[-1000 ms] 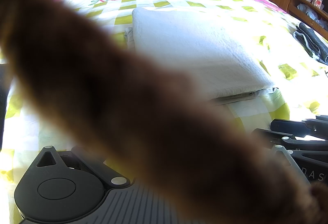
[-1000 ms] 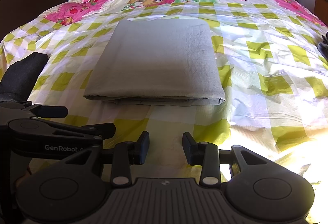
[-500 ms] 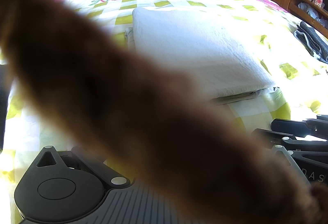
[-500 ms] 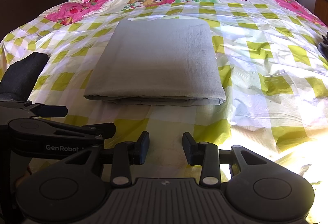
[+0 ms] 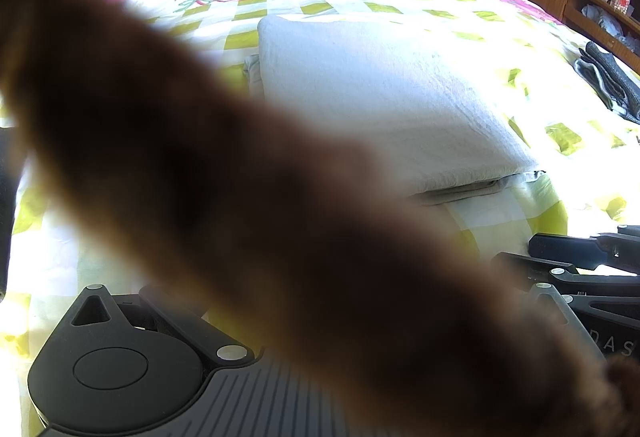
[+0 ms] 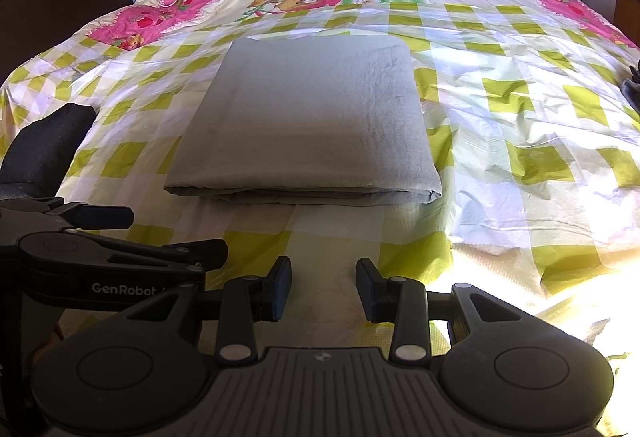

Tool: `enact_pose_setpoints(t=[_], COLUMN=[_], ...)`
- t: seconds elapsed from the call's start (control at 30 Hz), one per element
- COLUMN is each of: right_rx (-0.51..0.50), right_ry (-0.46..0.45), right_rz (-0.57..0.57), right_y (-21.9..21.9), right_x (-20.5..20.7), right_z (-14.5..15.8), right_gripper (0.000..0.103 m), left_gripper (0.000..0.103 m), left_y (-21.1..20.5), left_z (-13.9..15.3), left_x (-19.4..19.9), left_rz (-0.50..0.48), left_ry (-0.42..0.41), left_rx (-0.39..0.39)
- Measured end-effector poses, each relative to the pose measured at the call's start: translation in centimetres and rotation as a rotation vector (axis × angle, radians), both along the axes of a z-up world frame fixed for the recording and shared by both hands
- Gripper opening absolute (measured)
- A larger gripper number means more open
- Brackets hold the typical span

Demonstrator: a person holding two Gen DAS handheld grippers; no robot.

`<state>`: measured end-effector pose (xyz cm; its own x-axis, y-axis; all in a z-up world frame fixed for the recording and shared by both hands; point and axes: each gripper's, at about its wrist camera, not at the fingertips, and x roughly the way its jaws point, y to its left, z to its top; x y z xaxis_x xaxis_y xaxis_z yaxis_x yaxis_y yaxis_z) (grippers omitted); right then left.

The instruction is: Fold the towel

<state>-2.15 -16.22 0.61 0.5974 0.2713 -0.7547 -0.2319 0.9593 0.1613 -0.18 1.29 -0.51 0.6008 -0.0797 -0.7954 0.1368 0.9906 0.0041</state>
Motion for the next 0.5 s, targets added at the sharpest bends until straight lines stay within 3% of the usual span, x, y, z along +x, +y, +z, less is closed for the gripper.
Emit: enact_pose_setpoints(t=[0.5], right_rx=[-0.001], right_ry=[-0.003], right_rz=[-0.012], right_y=[-0.11], right_x=[-0.01], right_z=[0.11], right_gripper=[0.049], left_gripper=[0.102], left_y=[0.26], left_z=[0.07], left_x=[0.16], left_rz=[0.003], left_ry=[0.006], left_rx=[-0.013])
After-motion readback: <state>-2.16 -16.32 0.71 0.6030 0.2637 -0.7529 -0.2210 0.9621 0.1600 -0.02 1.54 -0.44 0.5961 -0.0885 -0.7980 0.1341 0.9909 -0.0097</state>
